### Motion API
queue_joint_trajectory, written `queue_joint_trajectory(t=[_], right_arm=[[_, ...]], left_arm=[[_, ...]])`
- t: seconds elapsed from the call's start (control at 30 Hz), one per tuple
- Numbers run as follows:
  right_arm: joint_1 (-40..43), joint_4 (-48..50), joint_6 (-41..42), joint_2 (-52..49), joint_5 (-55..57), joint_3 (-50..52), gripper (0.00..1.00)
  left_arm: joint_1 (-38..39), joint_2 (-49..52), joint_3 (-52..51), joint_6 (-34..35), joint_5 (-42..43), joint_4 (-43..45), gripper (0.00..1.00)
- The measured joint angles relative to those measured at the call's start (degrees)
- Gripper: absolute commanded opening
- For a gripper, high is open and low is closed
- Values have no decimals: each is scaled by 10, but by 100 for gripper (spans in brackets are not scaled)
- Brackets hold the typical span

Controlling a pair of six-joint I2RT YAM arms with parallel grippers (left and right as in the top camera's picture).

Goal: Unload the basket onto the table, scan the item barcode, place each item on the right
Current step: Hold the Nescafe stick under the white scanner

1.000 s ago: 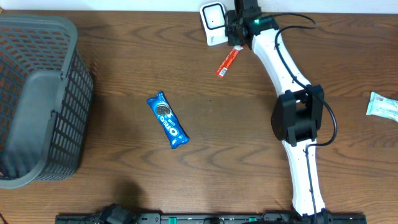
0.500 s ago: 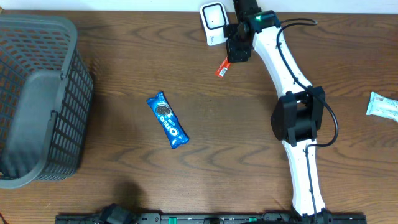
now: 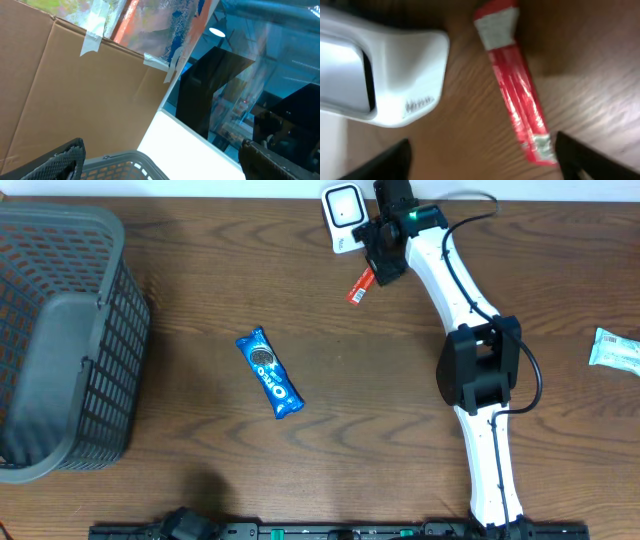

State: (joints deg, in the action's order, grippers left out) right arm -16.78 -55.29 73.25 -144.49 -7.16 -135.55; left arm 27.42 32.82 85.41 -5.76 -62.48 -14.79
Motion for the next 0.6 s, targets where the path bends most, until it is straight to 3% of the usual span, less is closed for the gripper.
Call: queue_joint_trajectory(t=[0.07, 0.23, 0.4, 0.6], right_arm=[[4, -3, -121, 0, -3, 0, 99], [17, -3, -325, 0, -5, 0, 99], [19, -2, -429, 0, 6, 0, 99], [11, 1, -493, -14, 22, 0, 94]], left_arm=[[0, 0, 0, 0, 0, 0, 98], [0, 0, 0, 0, 0, 0, 98], [0, 0, 0, 0, 0, 0, 98], [0, 0, 0, 0, 0, 0, 98]])
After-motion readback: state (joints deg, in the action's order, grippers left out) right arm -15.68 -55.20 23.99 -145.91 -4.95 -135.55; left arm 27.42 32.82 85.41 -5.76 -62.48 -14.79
